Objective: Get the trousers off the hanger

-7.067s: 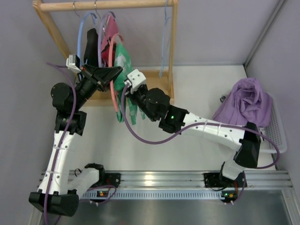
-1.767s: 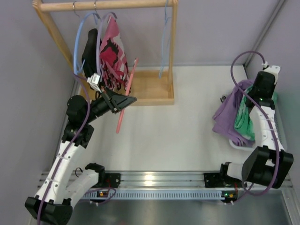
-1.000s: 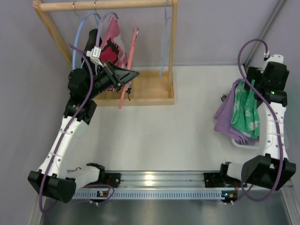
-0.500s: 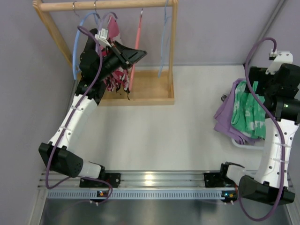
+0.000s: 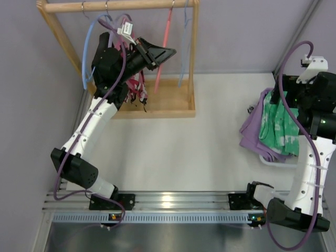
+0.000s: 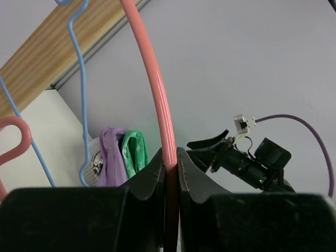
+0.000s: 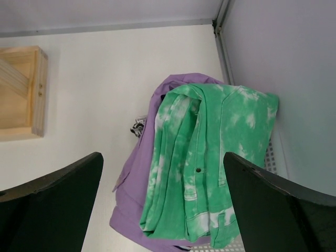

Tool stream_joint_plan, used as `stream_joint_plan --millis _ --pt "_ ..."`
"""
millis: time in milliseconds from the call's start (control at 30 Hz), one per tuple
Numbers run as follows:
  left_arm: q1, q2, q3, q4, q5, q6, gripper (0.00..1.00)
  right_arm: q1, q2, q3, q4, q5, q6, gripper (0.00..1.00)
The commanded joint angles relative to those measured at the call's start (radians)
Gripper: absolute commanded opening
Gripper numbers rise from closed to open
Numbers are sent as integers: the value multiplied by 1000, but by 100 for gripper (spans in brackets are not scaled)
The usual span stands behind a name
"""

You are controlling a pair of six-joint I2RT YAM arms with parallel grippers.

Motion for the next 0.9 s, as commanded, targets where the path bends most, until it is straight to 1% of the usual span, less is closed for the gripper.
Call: stream_joint_plan --millis 0,500,767,867 --pt "-1 42 79 111 -28 44 0 -11 -25 59 5 -59 38 100" --pt "-1 179 200 112 -56 73 0 -11 -62 4 47 -74 42 99" --pt "-8 188 151 108 -60 96 0 -11 -68 15 44 -88 50 100" --pt "-7 159 117 91 -62 113 16 -11 -72 13 41 -89 45 99"
